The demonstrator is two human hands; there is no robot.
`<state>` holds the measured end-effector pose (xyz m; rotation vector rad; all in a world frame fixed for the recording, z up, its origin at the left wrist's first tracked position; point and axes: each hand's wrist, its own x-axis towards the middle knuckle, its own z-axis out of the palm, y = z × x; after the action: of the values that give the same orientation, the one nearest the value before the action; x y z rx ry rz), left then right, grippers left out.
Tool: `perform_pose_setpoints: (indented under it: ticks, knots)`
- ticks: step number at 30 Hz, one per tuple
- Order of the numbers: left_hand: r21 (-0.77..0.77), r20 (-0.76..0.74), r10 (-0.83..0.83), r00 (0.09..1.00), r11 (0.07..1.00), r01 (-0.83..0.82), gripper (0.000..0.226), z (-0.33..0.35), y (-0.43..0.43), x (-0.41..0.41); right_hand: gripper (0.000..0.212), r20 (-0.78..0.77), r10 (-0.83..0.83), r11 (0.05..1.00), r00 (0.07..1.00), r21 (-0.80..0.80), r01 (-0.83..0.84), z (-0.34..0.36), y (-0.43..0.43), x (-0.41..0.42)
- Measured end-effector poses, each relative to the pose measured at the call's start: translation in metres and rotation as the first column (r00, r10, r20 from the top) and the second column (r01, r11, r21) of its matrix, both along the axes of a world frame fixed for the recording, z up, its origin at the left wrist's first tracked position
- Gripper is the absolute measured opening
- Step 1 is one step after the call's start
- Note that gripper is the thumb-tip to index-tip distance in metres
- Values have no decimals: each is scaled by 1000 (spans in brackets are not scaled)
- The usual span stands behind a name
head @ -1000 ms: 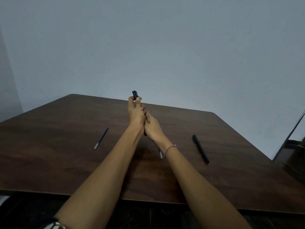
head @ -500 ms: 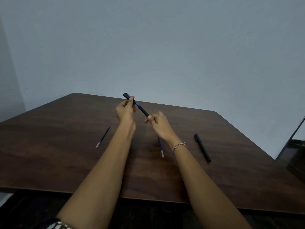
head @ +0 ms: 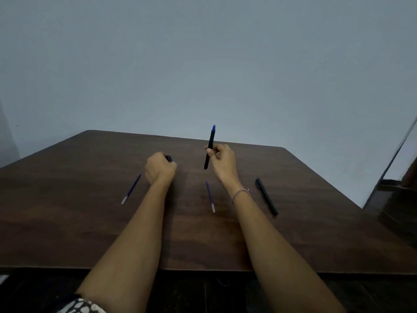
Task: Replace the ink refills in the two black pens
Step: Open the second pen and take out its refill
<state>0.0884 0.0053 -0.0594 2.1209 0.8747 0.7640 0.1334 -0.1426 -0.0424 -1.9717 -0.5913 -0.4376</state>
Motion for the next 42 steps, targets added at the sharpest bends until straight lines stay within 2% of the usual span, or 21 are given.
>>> perform_pose_setpoints:
  ticks: [10, 14, 20, 23, 25, 27, 29, 31, 33, 36, 38, 40, 42]
  knots:
    - [40, -232, -50, 971, 997, 61, 29, 2, -1, 3, 24, -164, -2, 951, 987, 304, 52, 0, 11, 23]
    - [117, -339, -50, 940, 989, 95, 19, 0, -4, 1, 23, -147, 19, 959, 989, 282, 23, -14, 10, 30]
    - [114, -371, -42, 928, 989, 91, 27, 1, -1, -3, 24, -121, 79, 970, 990, 237, -49, -13, 9, 29]
    - [73, -193, 63, 979, 996, -49, 48, 6, 6, -8, 27, -126, 97, 975, 987, 209, -69, -15, 12, 29]
    - [55, 36, 156, 987, 986, -158, 46, 14, 13, -8, 26, -124, 126, 966, 984, 240, -93, -15, 15, 29]
    - [43, 226, 153, 962, 985, -167, 37, 25, 20, -3, 22, -117, 161, 956, 980, 267, -125, -14, 19, 27]
    - [7, 359, 43, 932, 999, -49, 29, 31, 21, 7, 14, -135, 219, 937, 966, 306, -169, -12, 22, 26]
    - [-132, 464, -112, 879, 972, 193, 28, 30, 15, 16, 8, -178, 295, 901, 939, 377, -212, -10, 23, 25]
    - [-306, 555, -246, 795, 828, 470, 30, 27, 4, 21, 6, -186, 361, 867, 914, 428, -255, -10, 22, 24]
    - [-390, 652, -380, 656, 575, 720, 31, 28, -7, 24, 8, -182, 400, 874, 898, 371, -314, -12, 21, 23]
    - [-385, 698, -425, 577, 456, 802, 31, 32, -10, 23, 9, -193, 438, 867, 878, 347, -356, -13, 23, 21]
    - [-379, 708, -442, 551, 420, 825, 30, 32, -10, 21, 9, -205, 466, 859, 861, 338, -385, -13, 22, 20]
    - [-361, 710, -449, 542, 428, 828, 29, 29, -11, 19, 7, -215, 484, 854, 848, 328, -404, -13, 19, 19]
